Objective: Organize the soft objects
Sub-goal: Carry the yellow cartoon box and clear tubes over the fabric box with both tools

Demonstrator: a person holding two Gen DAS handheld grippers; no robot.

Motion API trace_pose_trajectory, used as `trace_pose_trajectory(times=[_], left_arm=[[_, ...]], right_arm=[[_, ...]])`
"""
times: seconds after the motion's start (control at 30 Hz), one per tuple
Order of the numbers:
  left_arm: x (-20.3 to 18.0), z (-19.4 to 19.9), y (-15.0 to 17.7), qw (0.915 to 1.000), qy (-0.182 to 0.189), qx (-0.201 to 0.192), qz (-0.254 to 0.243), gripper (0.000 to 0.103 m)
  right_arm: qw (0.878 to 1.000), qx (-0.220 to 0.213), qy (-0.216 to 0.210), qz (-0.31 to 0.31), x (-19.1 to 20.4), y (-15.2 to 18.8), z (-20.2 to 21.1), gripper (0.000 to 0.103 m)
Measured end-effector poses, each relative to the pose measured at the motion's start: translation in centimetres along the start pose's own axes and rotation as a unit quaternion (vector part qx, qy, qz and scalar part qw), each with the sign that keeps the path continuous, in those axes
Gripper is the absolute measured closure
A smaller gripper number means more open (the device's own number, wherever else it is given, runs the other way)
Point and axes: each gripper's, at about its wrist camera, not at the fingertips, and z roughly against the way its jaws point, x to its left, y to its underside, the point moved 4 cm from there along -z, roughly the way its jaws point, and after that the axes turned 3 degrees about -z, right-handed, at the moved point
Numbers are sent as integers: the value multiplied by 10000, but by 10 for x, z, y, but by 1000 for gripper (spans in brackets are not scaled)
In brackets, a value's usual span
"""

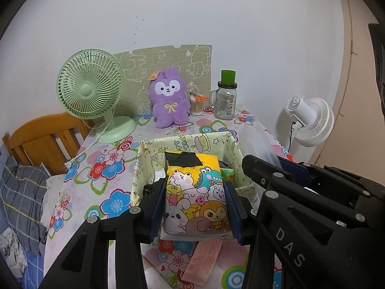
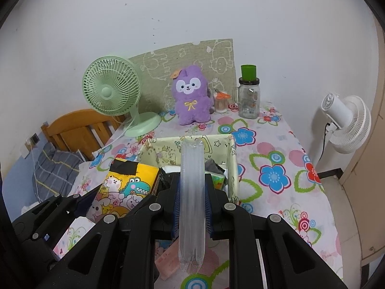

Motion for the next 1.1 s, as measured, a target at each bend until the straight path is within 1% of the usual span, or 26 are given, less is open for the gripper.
trace_pose_trajectory(times=[0.23,0.6,1.1], left_arm=[[5,-12,-8,10000,-15,-4,14,56],[11,-33,-16,10000,14,58,68,55],[18,-79,-28,9994,-38,332,103,55]], right_arm=[[10000,-7,-32,1,-1,-13,-14,82],[10000,51,-59,-8,-2,-23,-35,82],[9996,295,47,3,-9,-36,-84,82]])
